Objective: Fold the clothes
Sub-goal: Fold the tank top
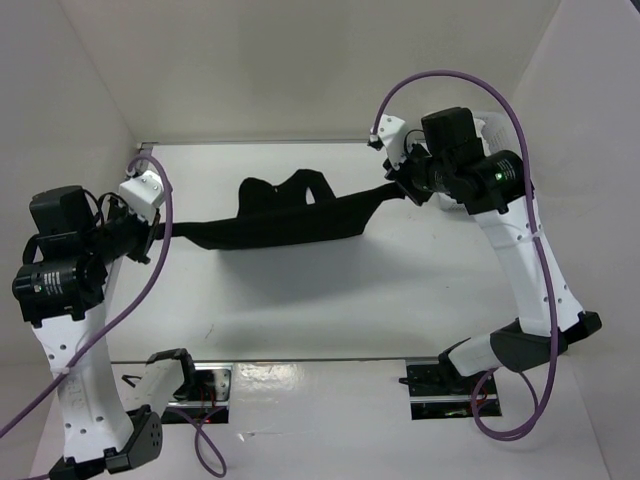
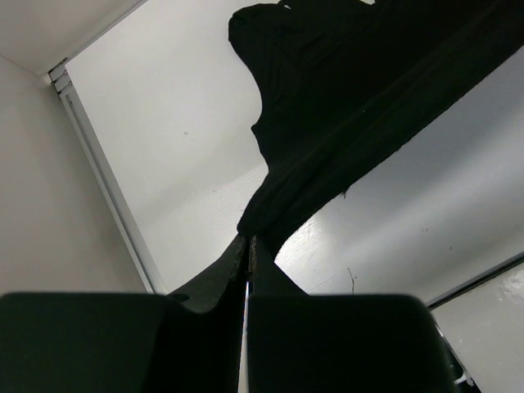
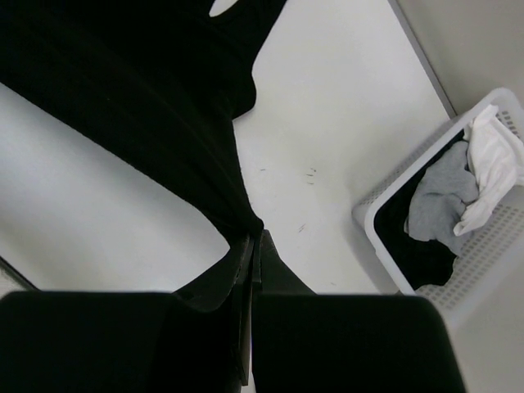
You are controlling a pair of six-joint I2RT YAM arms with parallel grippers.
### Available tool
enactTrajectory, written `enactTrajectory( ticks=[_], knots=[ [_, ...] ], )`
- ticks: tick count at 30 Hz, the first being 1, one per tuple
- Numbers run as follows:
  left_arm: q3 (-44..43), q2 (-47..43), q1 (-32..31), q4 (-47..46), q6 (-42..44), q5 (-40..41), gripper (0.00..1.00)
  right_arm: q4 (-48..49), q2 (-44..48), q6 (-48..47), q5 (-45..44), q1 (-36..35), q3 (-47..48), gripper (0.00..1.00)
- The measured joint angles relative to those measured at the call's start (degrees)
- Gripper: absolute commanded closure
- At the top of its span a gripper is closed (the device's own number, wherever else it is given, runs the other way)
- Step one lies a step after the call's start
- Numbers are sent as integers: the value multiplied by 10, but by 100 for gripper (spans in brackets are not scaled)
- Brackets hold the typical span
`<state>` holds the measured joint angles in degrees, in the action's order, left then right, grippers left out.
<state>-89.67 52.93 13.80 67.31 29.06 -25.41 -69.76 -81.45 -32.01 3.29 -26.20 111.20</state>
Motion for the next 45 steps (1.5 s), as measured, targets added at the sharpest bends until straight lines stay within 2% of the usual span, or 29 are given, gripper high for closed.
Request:
enactTrajectory(
  ticks=[10, 25, 32, 45],
  knots=[
    [19, -30, 7, 32, 21, -23, 100, -35, 12, -29, 46, 1, -6, 100],
    [20, -7, 7, 37, 26, -33, 100, -36, 0, -38, 43, 1, -15, 100],
    [32, 49, -14, -15, 15, -8, 100, 4, -64, -36, 2, 6, -14, 100],
    [37, 187, -51, -188, -57, 80, 95, 106, -189, -42, -70, 9, 41, 100]
  ],
)
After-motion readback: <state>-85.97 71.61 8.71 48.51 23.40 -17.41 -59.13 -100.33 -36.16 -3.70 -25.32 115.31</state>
